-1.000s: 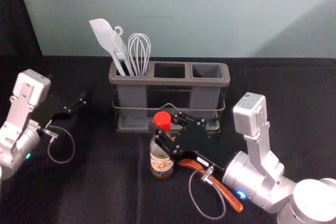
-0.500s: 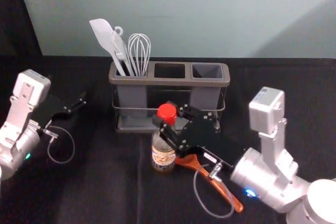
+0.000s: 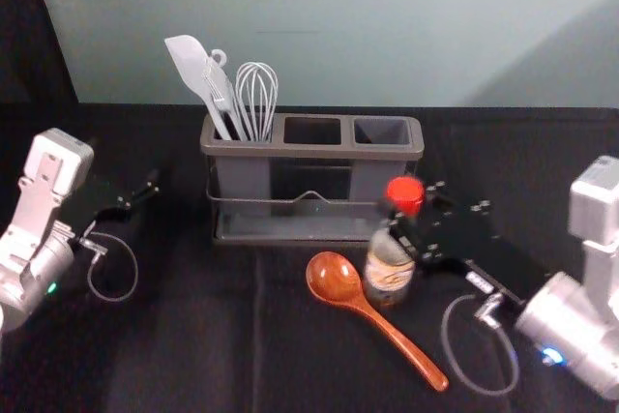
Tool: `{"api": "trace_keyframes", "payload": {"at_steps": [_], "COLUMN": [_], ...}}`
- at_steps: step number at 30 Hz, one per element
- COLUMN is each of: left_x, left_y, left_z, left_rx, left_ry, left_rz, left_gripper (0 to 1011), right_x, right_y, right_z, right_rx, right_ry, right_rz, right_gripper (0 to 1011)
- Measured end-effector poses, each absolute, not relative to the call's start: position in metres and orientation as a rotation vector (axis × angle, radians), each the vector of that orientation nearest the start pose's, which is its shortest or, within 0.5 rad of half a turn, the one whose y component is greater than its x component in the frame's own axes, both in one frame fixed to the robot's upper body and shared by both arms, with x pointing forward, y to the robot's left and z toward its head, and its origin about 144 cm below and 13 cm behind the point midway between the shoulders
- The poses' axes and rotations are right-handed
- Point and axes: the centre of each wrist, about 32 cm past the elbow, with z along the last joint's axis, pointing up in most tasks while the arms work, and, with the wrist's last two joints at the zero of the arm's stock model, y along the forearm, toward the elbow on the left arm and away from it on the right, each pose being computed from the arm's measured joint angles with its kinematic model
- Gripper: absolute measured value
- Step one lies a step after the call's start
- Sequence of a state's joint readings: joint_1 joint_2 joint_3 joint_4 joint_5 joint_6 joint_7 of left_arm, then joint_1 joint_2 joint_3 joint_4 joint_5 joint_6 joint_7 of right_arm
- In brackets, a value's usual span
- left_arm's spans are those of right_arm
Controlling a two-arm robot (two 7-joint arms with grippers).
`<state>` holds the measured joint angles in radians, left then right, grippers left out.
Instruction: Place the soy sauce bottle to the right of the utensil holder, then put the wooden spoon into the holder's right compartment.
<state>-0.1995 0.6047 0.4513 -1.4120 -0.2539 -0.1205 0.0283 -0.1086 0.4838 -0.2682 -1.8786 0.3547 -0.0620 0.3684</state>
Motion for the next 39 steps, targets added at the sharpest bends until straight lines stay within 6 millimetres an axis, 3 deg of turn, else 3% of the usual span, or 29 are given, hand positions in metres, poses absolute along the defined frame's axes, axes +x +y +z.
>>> {"api": "trace_keyframes", "payload": {"at_steps": [9,19,30,39], "left_x": [0.489,0.489,0.489,0.489], "left_y": [0.31,0.31,0.31,0.31], "left_z": [1.14,1.14,1.14,1.14], "left_rx": [0.304,0.304,0.304,0.304], "left_ry": [-0.285,-0.285,-0.285,-0.285], "left_rz": [1.248,1.248,1.248,1.248], "left_gripper": [1000,1000,1000,1000], "right_x": [0.418,0.443,0.478,0.493], "right_y": [-0.281,-0.297,-0.304,-0.299], "right_z": [1.191,1.183,1.176,1.172], "right_rx": [-0.014,-0.019,0.003,0.022], "right_ry": [-0.149,-0.145,-0.135,-0.145], "right_rz": [-0.941,-1.023,-1.03,-1.006], "right_gripper": [381,381,381,381]}}
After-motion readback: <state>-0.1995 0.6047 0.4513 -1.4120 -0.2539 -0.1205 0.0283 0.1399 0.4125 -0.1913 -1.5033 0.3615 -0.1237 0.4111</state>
